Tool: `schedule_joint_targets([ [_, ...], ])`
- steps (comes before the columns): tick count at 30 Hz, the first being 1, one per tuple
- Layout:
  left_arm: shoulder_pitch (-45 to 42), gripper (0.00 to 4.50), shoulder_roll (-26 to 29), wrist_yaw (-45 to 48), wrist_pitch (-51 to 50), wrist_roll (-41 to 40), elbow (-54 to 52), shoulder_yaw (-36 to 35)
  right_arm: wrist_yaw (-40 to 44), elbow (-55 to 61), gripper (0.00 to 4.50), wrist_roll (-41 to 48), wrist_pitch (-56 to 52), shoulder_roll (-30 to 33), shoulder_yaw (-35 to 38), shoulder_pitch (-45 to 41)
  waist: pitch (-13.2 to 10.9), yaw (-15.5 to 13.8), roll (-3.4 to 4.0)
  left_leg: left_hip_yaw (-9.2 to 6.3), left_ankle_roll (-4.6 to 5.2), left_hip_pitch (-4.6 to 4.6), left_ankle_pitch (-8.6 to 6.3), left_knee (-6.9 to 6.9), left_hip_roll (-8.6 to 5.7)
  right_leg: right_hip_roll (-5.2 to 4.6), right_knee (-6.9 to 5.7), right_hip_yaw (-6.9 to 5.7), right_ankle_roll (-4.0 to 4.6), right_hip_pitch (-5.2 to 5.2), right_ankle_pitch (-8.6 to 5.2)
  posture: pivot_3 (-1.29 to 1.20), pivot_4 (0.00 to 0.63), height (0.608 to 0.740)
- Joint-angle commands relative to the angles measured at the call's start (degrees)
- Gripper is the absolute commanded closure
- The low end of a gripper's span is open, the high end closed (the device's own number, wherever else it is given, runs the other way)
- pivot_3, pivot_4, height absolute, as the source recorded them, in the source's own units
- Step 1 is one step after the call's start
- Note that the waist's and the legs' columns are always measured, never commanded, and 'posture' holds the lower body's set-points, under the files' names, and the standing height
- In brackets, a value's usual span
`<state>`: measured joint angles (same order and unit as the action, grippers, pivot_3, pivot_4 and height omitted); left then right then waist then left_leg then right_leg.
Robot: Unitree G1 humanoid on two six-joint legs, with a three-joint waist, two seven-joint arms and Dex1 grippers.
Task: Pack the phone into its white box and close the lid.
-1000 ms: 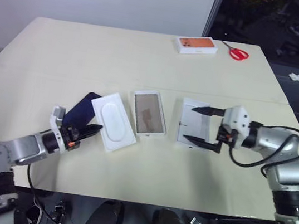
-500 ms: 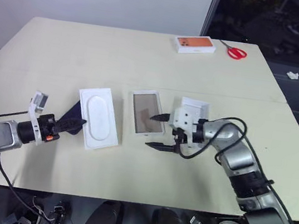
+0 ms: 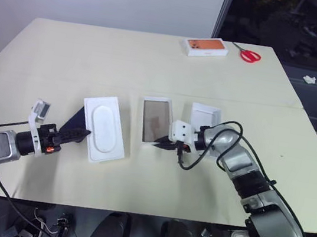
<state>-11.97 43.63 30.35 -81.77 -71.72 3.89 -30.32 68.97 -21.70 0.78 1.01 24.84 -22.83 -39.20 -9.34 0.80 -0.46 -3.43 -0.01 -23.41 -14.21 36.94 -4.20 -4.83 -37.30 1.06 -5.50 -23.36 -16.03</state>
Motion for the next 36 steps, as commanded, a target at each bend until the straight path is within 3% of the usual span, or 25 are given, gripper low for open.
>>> schedule_joint_targets([
  [1,-0.5,4.50,0.2,0.0,-0.2,-1.8,-0.6,-2.4,0.5,-0.5,4.26,-0.9,1.0,-0.1,-0.3,0.0,0.0,0.0,-0.01,0.00,0.00,0.00,0.00,0.00,0.00,0.00,0.00,0.00,0.00,0.00,0.00,0.00,0.150,0.740],
  [2,-0.8,4.50,0.0,-0.2,0.3,-1.7,-0.5,-2.7,0.5,-0.2,4.46,-0.8,0.9,-0.2,-0.2,0.2,0.0,0.0,-0.01,0.00,0.00,0.00,0.00,0.00,0.00,0.00,0.00,0.00,0.00,0.00,0.00,0.00,0.150,0.740],
  [9,-4.1,4.50,-2.1,-3.1,4.4,-2.5,1.4,-6.4,0.6,4.8,4.46,-0.2,-1.8,-0.3,0.0,1.7,0.0,0.0,-0.04,-0.02,-0.02,0.00,0.01,0.01,0.00,0.00,0.00,-0.02,0.00,0.01,0.00,0.00,0.150,0.740],
  [19,-4.6,4.50,-6.0,-6.2,2.2,-4.5,-1.3,-3.2,-4.3,14.9,4.46,-0.6,-13.8,-1.7,0.1,3.8,0.0,0.1,-0.04,-0.02,-0.02,-0.01,0.01,-0.03,0.00,0.01,-0.02,0.01,0.00,-0.03,0.00,0.00,0.150,0.740],
  [31,-9.2,4.50,-3.5,-3.4,-0.3,-3.3,2.7,0.6,-2.7,24.4,4.46,2.9,-22.2,0.3,0.4,7.9,0.0,0.1,-0.05,-0.02,0.14,-0.01,-0.08,-0.02,0.01,0.04,-0.04,0.01,0.00,-0.02,0.00,0.00,0.150,0.740],
  [34,-9.8,4.50,-4.0,-2.9,0.5,-2.1,2.8,1.5,-3.5,24.4,3.59,4.3,-24.4,-1.0,0.7,7.6,0.0,0.0,-0.06,-0.02,0.13,-0.01,-0.08,-0.02,0.01,0.03,-0.03,0.01,0.00,-0.02,0.00,0.00,0.150,0.740],
  [36,-9.9,4.50,-4.1,-2.2,0.7,-1.3,2.9,2.4,-3.0,24.7,2.65,4.7,-24.3,-0.3,1.0,7.6,0.0,0.0,-0.06,-0.02,0.13,-0.01,-0.08,-0.02,0.01,0.03,-0.03,0.01,0.00,-0.03,0.00,0.00,0.150,0.740],
])
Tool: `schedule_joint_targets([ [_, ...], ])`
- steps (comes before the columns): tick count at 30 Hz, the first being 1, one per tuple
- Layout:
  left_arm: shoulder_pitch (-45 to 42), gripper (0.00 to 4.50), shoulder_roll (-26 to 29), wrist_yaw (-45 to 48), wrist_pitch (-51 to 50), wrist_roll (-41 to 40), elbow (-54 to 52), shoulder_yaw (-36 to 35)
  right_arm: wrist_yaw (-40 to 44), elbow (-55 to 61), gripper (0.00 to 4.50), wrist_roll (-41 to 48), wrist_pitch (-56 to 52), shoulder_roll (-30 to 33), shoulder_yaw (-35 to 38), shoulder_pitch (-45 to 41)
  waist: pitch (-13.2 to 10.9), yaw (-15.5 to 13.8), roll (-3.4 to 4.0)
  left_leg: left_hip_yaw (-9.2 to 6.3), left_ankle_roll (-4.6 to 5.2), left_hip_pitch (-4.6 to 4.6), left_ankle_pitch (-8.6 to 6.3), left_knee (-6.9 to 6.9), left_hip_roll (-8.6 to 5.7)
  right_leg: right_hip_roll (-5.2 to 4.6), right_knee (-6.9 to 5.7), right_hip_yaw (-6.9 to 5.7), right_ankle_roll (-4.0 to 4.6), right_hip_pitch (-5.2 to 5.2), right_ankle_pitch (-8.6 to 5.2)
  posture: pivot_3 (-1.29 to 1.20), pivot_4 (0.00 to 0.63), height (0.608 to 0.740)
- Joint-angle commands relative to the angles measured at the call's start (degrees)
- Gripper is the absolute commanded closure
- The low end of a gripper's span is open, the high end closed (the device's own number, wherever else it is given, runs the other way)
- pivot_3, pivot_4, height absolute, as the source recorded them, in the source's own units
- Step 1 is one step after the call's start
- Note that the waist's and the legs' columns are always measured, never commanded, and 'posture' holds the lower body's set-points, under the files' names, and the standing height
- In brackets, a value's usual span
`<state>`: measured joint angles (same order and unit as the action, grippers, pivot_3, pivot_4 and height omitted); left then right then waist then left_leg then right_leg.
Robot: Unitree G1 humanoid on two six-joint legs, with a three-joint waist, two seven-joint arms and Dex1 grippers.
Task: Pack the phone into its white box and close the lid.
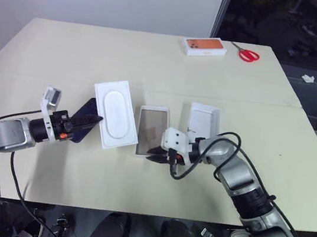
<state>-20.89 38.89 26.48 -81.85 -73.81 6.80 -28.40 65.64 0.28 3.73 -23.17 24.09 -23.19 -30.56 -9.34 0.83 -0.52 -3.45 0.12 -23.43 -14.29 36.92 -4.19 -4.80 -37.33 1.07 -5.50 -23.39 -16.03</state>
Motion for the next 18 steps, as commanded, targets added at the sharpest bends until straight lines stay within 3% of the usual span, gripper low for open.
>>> schedule_joint_targets([
  [1,-1.0,4.50,0.6,1.9,0.9,1.1,0.1,0.7,0.5,2.9,1.97,2.0,-0.1,0.8,1.5,-1.1,0.0,-0.1,0.00,0.00,0.00,0.00,0.00,0.01,0.00,-0.01,0.00,0.00,0.00,0.00,0.00,0.00,0.150,0.740],
  [2,-1.1,4.50,0.7,2.4,0.9,1.5,0.0,1.2,0.9,3.1,1.59,2.3,0.4,1.3,1.9,-1.2,0.0,-0.1,0.00,0.00,0.00,0.00,0.00,0.01,-0.01,-0.01,0.00,0.00,0.00,0.00,0.00,0.00,0.150,0.740],
  [10,-5.6,4.50,-0.6,5.4,0.5,4.8,2.5,5.6,4.2,5.0,1.59,12.6,-0.4,7.6,14.2,-3.1,0.0,-0.3,-0.04,-0.01,0.03,-0.01,-0.02,0.00,-0.03,-0.03,0.04,-0.03,0.00,0.04,0.00,0.00,0.150,0.740],
  [14,-8.5,4.50,-3.3,6.1,0.4,7.4,4.8,9.1,4.5,2.0,1.59,10.6,4.5,12.4,15.6,-0.9,0.0,-0.2,-0.05,-0.01,0.04,-0.03,-0.02,0.01,-0.06,-0.07,0.11,-0.06,0.00,0.16,0.00,0.00,0.150,0.740],
  [18,-11.7,4.50,-5.5,5.7,2.8,12.5,10.5,11.4,3.1,0.8,1.59,11.2,4.9,12.3,16.2,-1.3,0.0,0.1,-0.06,0.03,0.02,-0.03,0.00,-0.03,-0.03,-0.02,0.02,0.01,-0.01,0.18,0.00,0.00,0.150,0.740],
])
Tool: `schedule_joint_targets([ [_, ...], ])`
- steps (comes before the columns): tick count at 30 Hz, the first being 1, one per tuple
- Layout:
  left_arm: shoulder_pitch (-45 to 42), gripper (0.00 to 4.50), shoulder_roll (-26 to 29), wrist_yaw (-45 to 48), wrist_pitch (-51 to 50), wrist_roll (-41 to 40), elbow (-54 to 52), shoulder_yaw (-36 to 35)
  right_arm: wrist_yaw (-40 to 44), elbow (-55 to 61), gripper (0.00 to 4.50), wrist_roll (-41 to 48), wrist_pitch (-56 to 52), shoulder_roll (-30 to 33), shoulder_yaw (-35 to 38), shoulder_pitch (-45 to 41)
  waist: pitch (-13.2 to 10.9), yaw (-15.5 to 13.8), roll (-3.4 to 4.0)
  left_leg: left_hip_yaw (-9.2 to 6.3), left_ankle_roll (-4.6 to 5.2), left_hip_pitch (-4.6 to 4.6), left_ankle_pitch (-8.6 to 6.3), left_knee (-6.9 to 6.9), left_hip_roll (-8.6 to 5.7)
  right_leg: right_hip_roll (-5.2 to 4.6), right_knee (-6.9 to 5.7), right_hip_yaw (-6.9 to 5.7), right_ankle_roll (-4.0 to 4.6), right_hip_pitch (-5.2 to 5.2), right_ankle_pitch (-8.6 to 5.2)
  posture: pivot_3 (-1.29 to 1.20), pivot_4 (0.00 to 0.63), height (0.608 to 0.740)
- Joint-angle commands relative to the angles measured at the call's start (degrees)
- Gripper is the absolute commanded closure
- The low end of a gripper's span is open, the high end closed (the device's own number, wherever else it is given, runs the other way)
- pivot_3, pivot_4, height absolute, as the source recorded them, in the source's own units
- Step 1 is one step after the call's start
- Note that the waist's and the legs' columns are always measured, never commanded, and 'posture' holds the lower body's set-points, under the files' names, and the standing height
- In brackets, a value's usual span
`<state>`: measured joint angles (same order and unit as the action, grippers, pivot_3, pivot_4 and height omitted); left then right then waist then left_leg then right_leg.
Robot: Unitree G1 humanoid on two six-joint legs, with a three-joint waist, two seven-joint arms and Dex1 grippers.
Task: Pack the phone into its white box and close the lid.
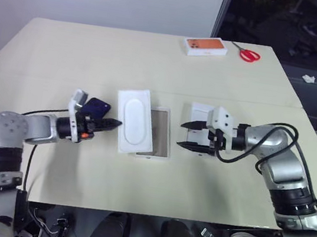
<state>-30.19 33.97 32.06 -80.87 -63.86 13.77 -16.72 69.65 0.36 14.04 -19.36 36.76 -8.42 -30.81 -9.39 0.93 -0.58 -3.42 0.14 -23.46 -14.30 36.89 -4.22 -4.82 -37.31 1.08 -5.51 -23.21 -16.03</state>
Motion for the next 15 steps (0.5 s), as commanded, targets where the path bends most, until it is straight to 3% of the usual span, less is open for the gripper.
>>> schedule_joint_targets([
  [1,-2.9,4.50,-1.4,0.4,2.3,3.4,4.6,0.2,-1.3,0.9,1.59,1.0,1.1,-0.5,1.5,-1.0,0.0,0.0,0.00,0.00,-0.02,0.00,0.01,-0.01,0.03,0.03,-0.02,0.01,0.00,-0.03,0.00,0.00,0.150,0.740],
  [15,-5.9,4.50,-8.9,2.2,3.8,7.4,7.7,1.0,-4.6,3.3,1.59,1.5,1.2,0.1,1.7,2.7,-0.1,-0.2,-0.13,-0.01,-0.20,-0.08,0.12,0.07,0.02,0.01,0.00,-0.02,0.00,-0.02,0.00,0.00,0.150,0.740],
])
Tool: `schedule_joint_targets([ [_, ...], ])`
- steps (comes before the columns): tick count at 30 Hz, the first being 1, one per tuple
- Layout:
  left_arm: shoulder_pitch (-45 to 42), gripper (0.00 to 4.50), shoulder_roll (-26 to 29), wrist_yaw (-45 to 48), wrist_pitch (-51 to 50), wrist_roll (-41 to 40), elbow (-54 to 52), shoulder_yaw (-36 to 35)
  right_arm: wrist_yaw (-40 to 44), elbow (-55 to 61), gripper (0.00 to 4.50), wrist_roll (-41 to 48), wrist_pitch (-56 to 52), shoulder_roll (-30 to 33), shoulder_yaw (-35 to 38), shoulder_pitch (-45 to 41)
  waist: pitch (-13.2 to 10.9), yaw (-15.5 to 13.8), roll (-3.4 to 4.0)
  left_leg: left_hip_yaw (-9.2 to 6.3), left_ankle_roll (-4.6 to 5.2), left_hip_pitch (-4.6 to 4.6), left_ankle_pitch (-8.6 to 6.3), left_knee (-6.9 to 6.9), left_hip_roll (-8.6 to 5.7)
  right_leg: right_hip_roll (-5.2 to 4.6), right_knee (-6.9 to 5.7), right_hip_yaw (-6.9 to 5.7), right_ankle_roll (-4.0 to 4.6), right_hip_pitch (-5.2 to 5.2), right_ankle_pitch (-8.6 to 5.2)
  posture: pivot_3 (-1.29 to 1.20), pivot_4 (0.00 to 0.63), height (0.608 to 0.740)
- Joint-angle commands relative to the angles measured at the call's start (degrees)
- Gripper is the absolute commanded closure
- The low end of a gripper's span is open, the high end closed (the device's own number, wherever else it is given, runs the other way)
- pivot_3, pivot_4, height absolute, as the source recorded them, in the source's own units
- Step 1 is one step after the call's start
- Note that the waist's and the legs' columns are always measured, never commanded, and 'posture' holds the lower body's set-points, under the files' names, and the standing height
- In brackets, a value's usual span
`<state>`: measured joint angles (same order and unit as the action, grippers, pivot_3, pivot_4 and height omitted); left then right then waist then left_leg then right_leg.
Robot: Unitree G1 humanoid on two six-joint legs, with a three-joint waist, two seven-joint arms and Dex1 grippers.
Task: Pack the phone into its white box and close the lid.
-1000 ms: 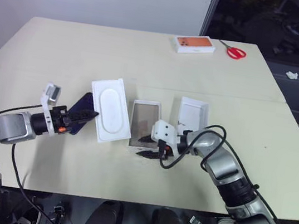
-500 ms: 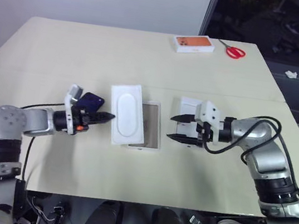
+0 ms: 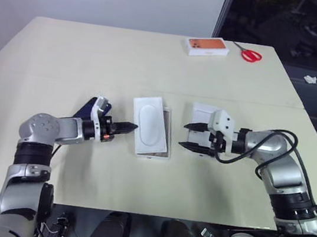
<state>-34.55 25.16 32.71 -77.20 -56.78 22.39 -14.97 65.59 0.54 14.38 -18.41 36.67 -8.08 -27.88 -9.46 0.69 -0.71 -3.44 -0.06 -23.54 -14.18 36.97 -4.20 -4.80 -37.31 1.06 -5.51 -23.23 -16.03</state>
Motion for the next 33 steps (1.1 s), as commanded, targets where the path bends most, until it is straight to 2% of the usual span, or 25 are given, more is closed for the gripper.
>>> schedule_joint_targets([
  [1,-1.8,4.50,-0.1,1.6,0.1,0.8,-0.8,-0.3,-0.7,3.1,1.59,1.1,0.4,0.2,1.4,-0.3,0.0,0.1,0.00,0.00,0.00,0.00,0.00,-0.01,0.01,0.01,0.00,0.00,0.00,-0.01,0.00,0.00,0.150,0.740],
  [6,-2.5,4.50,-0.2,3.0,0.7,2.4,-0.4,0.5,-1.2,2.7,1.59,0.8,0.8,0.0,1.0,-0.9,0.0,0.0,-0.01,0.00,-0.01,0.00,0.01,0.01,0.01,0.02,-0.01,0.00,0.00,0.00,0.00,0.00,0.150,0.740],
  [7,-2.5,4.21,-0.1,3.4,0.7,2.6,-0.6,0.7,-1.3,2.6,1.54,0.6,0.9,-0.1,0.9,-1.0,0.0,0.0,-0.01,0.00,-0.01,0.00,0.01,0.01,0.01,0.01,-0.01,0.00,0.00,0.01,0.00,0.00,0.150,0.740],
  [10,-2.5,3.14,-0.3,3.9,0.7,3.2,-0.8,0.5,-1.6,2.5,1.51,0.3,1.3,-0.2,0.6,-1.0,0.0,0.0,-0.01,0.00,-0.02,0.00,0.01,0.01,0.01,0.02,-0.01,0.00,0.00,0.00,0.00,0.00,0.150,0.740],
  [16,-2.2,0.06,0.2,6.0,0.8,4.7,-2.6,1.9,-2.0,2.5,1.51,0.1,1.6,-1.0,0.0,-1.1,0.0,0.0,-0.01,0.00,-0.03,0.00,0.02,0.01,0.01,0.02,-0.01,0.00,0.00,0.00,0.00,0.00,0.150,0.740],
  [23,-1.7,0.06,3.0,7.4,3.2,6.7,-5.3,1.6,-3.8,1.7,1.51,-0.6,1.9,-3.0,-0.1,-2.6,0.0,0.1,-0.01,0.00,-0.06,0.00,0.04,-0.01,0.02,0.03,-0.02,0.01,0.00,-0.03,0.00,0.00,0.150,0.740],
  [29,4.8,0.06,7.5,12.5,20.9,14.5,-16.8,4.0,-7.1,1.1,1.51,-1.9,2.1,-5.6,-0.6,-5.0,0.0,0.0,0.01,0.02,-0.10,0.00,0.05,-0.04,0.02,0.00,0.01,0.03,0.00,-0.04,0.00,0.00,0.150,0.740],
  [31,9.4,0.00,10.0,15.6,31.6,20.4,-20.7,6.3,-8.5,1.7,2.05,-2.8,2.3,-7.5,-1.9,-6.2,0.0,0.2,0.01,0.02,-0.09,0.00,0.05,-0.04,0.02,-0.01,0.02,0.04,0.01,-0.02,0.00,0.00,0.150,0.740],
  [33,11.2,0.00,10.2,17.1,34.9,20.5,-21.9,5.4,-9.1,1.7,2.88,-3.7,2.8,-8.6,-3.0,-6.8,0.0,0.1,0.02,0.04,-0.10,0.01,0.05,-0.13,0.02,-0.01,0.05,0.06,0.01,-0.06,0.00,0.00,0.150,0.740],
])
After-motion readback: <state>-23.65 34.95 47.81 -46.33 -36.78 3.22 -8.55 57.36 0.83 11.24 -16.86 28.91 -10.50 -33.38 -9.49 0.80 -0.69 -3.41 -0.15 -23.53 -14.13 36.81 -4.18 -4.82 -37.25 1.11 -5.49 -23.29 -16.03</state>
